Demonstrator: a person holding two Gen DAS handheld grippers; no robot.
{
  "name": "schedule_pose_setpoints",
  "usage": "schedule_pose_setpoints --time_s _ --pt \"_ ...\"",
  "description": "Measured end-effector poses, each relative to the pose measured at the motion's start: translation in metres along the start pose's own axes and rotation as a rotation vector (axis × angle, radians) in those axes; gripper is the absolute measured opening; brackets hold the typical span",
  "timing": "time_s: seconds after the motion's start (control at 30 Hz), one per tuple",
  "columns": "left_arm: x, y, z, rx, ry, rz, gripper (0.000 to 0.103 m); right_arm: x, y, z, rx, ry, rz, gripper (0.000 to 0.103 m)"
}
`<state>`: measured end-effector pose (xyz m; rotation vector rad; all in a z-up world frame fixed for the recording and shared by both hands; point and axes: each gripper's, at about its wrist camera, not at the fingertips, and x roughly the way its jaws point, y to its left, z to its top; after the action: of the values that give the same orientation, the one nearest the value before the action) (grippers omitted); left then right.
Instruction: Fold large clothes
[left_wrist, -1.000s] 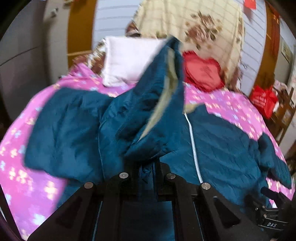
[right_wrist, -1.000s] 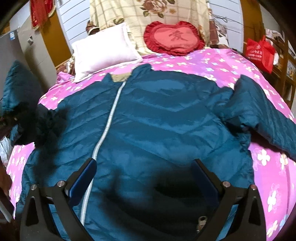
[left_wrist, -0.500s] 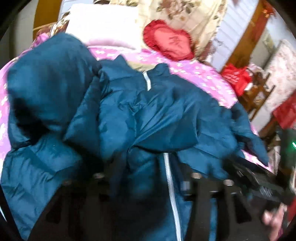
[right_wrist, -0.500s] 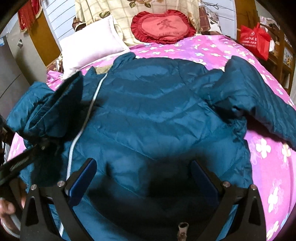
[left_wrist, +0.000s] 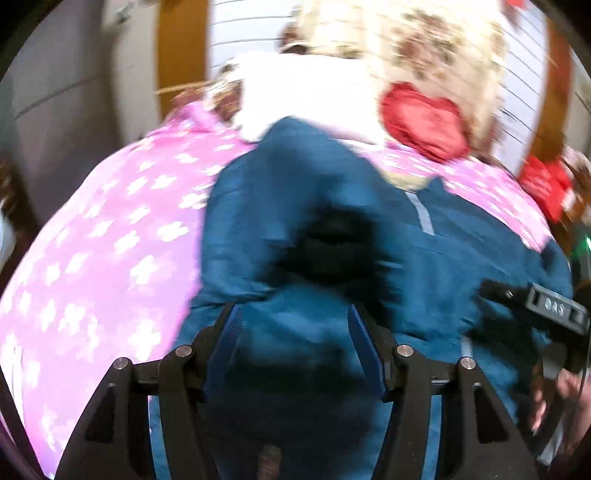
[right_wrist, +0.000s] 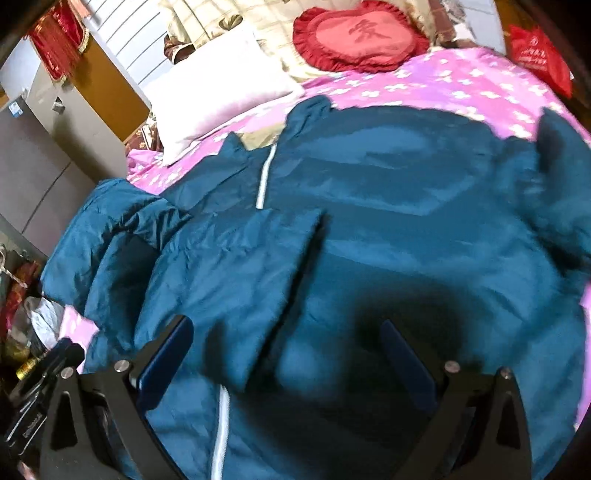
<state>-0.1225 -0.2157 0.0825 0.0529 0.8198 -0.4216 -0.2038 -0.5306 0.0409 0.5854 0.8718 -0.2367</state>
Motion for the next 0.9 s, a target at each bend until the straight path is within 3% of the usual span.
schedule_pose_setpoints --time_s 0.07,0.1,0.13,0.17,0.27,0.43,0.6,0.67,0.73,0.8,0.9 --pt "0.017 0.021 0.001 -0.081 0.031 0.004 0.041 0.018 0.003 0.005 0.008 -0.001 -0.007 0.098" --pt "0.024 0.025 0.001 -0.106 0.045 0.006 0.041 0.021 0.007 0.006 -0.010 -0.020 -0.009 0.081" --pt "0.032 0.034 0.001 -0.145 0.066 0.003 0.041 0.023 0.013 0.007 -0.052 -0.044 0.019 0.040" --pt "0.037 0.041 0.001 -0.171 0.079 0.001 0.041 0.023 0.017 0.009 -0.084 -0.043 0.054 0.024" --pt "0.043 0.054 0.000 -0.227 0.091 -0.020 0.041 0.008 0.027 0.015 -0.198 -0.076 0.052 0.012" --pt "0.041 0.057 0.001 -0.236 0.071 -0.012 0.041 -0.036 0.003 0.041 -0.230 -0.242 -0.140 0.011" --pt "0.040 0.049 0.005 -0.208 0.055 0.006 0.041 -0.018 -0.039 0.063 -0.151 -0.221 -0.309 0.012" --pt "0.030 0.046 0.007 -0.193 0.012 0.024 0.041 -0.002 -0.056 0.065 -0.089 -0.152 -0.322 0.029" --pt "0.018 0.044 0.010 -0.178 -0.047 0.055 0.041 0.000 -0.069 0.068 -0.007 -0.119 -0.283 0.069" --pt "0.005 0.042 0.014 -0.169 -0.121 0.083 0.041 -0.021 -0.078 0.063 0.072 -0.181 -0.210 0.074" --pt "0.010 0.037 0.024 -0.155 -0.116 0.057 0.041 -0.039 -0.068 0.058 0.035 -0.200 -0.163 0.074"
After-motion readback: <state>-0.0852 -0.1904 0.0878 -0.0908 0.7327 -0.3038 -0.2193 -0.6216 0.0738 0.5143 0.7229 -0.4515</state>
